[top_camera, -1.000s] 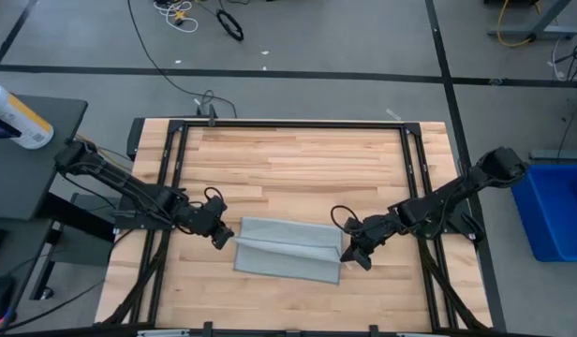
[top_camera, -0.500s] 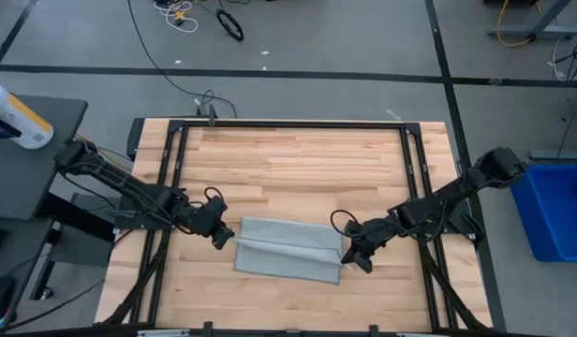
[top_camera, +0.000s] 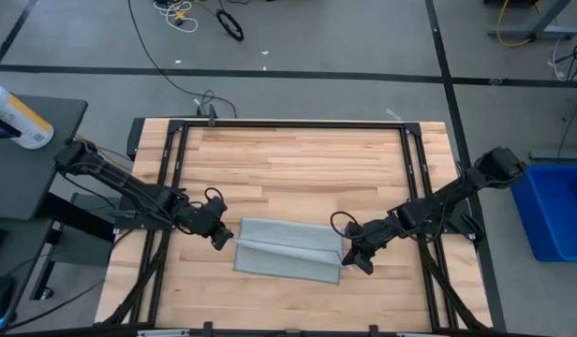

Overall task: Fold microfiber towels
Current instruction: Fold the grey towel

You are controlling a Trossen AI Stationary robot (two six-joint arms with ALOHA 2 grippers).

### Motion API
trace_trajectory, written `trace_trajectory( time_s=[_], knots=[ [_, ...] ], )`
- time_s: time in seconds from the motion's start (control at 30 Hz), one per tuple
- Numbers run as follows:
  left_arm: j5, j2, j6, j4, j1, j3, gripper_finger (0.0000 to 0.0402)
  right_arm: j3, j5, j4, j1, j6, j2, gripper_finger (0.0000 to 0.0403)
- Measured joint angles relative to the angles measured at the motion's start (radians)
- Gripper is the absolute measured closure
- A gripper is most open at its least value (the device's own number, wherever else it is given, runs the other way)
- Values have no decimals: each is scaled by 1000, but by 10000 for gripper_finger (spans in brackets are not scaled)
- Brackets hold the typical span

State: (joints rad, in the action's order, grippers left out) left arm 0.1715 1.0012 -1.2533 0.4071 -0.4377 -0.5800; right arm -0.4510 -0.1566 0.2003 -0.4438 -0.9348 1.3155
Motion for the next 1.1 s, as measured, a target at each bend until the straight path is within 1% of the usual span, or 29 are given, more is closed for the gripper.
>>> trace_trajectory(
  time_s=[0.2, 0.37, 0.5, 0.6, 0.67, 0.73, 0.83, 0.93, 1.0, 1.1],
  knots=[
    [-1, 0, 4, 3, 0, 0, 343, 0, -25, 9, -1, -1, 0, 362],
    [-12, 0, 12, -3, 0, 0, 311, 0, -39, 25, -1, 5, 0, 325],
    [-11, 0, 9, 5, 0, 0, 289, 0, -39, 42, 0, 8, 0, 290],
    [-3, 0, 8, 6, 0, 0, 281, 0, -39, 42, 0, 13, 0, 272],
    [13, 0, 8, 8, 0, 0, 280, 0, -28, 40, 4, 12, 0, 268],
    [27, 0, 7, 8, 0, 0, 279, 0, -27, 42, 16, 9, 7, 273],
    [37, 20, 4, -8, 3, 0, 279, 1, -49, 40, 36, 8, 21, 290],
    [22, 62, 3, -17, 11, 0, 279, 1, -83, 41, 58, 10, 31, 300],
    [10, 106, 3, -39, 18, 0, 279, 1, -93, 34, 75, 11, 34, 299],
    [-10, 172, 9, -118, 36, 0, 279, 1, -116, 10, 100, 8, 40, 280]
  ],
)
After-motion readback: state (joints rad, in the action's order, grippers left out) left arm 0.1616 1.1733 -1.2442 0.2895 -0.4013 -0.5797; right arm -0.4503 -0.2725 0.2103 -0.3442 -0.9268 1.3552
